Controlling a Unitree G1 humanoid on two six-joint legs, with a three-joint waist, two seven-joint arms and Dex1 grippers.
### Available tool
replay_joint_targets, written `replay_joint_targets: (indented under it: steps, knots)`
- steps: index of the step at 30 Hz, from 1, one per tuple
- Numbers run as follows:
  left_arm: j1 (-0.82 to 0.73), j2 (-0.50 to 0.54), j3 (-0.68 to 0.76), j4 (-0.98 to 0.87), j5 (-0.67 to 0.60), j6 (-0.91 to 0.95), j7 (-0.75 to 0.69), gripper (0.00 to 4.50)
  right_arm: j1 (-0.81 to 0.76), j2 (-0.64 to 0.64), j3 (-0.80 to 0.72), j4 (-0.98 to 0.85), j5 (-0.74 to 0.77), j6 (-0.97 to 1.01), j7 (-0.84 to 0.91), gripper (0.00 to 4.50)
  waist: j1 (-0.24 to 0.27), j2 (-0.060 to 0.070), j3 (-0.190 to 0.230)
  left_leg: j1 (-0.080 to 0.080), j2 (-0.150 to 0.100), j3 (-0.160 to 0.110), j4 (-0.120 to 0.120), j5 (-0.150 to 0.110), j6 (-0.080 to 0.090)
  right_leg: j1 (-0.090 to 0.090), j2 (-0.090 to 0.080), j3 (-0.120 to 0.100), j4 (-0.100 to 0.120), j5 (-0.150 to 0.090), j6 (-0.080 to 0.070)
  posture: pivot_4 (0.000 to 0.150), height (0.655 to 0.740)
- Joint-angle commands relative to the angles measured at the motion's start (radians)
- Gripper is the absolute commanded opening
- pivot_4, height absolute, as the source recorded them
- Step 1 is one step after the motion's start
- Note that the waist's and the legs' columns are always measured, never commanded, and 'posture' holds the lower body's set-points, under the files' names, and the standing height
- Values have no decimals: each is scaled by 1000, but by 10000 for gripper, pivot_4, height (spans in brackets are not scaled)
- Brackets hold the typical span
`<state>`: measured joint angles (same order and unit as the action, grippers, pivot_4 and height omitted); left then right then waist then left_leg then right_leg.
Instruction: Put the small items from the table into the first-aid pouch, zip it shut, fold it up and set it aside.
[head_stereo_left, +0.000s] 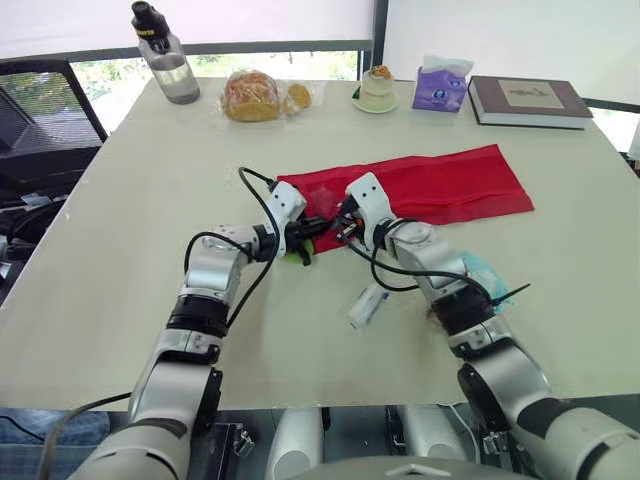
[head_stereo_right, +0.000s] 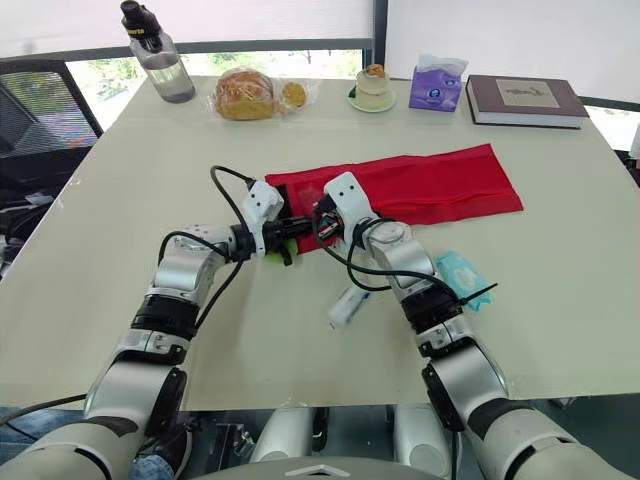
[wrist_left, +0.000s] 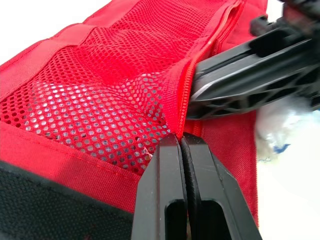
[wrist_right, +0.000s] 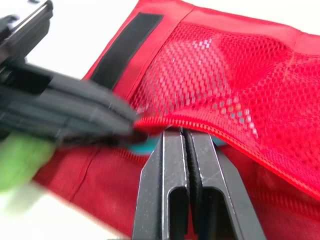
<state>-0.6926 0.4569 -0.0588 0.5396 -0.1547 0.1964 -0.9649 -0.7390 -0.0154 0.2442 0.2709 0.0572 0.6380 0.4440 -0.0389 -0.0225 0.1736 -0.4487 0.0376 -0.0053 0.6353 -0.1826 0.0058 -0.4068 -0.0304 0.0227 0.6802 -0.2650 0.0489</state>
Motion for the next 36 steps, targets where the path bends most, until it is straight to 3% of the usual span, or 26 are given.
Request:
replay_joint_targets:
  steps: [1,10,15,24,27,28,32,33,35,36]
  knots:
    - [-45,24,18,54,6,-47,-14,0,14,-21,6,-121,24,55,37,972,-2,0,0,0,0,0,0,0,0,0,0,0,0,0,0,1500,7400]
    - [-56,80,-11,125,74,-162,-35,0,146,-70,-88,-393,129,63,58,972,0,0,0,0,0,0,0,0,0,0,0,0,-1,0,0,1500,7400]
    - [-47,124,-14,144,90,-208,-55,0,278,-179,-118,-569,155,-33,115,972,-1,0,0,-1,0,1,0,0,0,0,0,1,-1,0,0,1500,7400]
    - [-70,229,-4,219,118,-277,-74,0,563,-300,-337,-898,297,-108,125,972,-1,0,0,0,1,0,0,0,0,0,1,1,-1,0,0,1500,7400]
    - [-64,254,0,230,118,-285,-85,0,641,-328,-385,-984,357,-91,132,9633,2,0,0,0,1,1,0,0,0,0,1,2,-1,0,0,1500,7400]
    - [-61,262,3,232,116,-284,-89,0,662,-335,-403,-1010,389,-80,132,15710,3,0,0,0,1,1,0,0,0,0,1,1,-1,0,0,1500,7400]
    - [-50,299,11,232,111,-274,-111,0,731,-365,-468,-1089,502,-37,124,30279,2,-1,0,0,1,2,1,0,0,0,1,2,0,0,0,1500,7400]
    - [-49,307,12,233,110,-269,-116,4593,748,-375,-481,-1103,526,-31,121,36076,1,-1,0,0,2,2,1,0,0,0,1,2,0,0,0,1500,7400]
    - [-49,315,12,236,109,-264,-122,9116,781,-392,-505,-1125,577,-18,116,43741,2,-1,0,0,2,2,1,0,0,0,1,2,0,0,0,1500,7400]
    - [-51,316,12,237,108,-263,-122,12818,795,-401,-512,-1133,592,-15,115,45000,5,-1,0,0,2,2,1,0,0,0,1,2,0,0,0,1500,7400]
